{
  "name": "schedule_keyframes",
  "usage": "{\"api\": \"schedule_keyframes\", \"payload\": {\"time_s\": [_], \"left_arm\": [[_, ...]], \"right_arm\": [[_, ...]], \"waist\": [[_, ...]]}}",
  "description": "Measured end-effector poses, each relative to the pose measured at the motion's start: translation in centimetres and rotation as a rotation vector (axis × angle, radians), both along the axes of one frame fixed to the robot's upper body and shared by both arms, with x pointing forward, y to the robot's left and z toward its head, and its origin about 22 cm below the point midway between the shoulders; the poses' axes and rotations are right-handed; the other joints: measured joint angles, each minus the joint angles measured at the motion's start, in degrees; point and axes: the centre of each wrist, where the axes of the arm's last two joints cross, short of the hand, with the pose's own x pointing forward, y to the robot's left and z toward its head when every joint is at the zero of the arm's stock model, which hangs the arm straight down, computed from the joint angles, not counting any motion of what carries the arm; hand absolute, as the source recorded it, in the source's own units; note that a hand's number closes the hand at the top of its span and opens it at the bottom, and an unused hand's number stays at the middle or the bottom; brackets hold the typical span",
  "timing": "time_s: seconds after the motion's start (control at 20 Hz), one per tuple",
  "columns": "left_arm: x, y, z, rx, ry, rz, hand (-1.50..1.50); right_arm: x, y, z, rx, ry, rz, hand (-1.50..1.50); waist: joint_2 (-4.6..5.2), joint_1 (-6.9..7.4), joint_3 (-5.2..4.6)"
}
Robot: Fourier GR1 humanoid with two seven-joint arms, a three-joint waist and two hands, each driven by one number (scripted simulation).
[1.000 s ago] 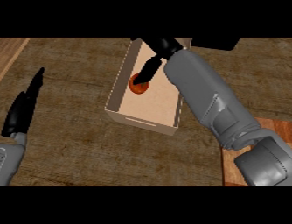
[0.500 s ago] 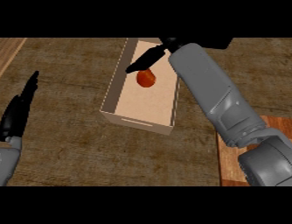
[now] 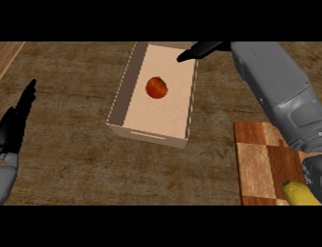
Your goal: Pick the tomato from the cutting board and place it in the cardboard box
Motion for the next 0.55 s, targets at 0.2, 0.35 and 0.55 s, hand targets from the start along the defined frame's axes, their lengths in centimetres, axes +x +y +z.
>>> {"api": "schedule_keyframes", "payload": {"time_s": [0.2,0.35,0.55], "left_arm": [[0.2,0.0,0.4,-0.003,-0.008,-0.003,0.00],[0.1,0.0,0.4,-0.002,-0.012,-0.010,0.00],[0.3,-0.3,0.5,0.001,-0.015,-0.017,0.00]], "right_arm": [[0.1,-4.9,0.0,0.000,0.000,-0.040,-1.50],[0.1,-8.3,0.8,-0.008,-0.005,-0.055,-1.50],[-0.4,-11.7,1.0,-0.044,-0.009,-0.050,-1.50]], "waist": [[0.41,0.05,0.07],[0.54,0.33,0.10],[0.93,0.84,0.17]]}}
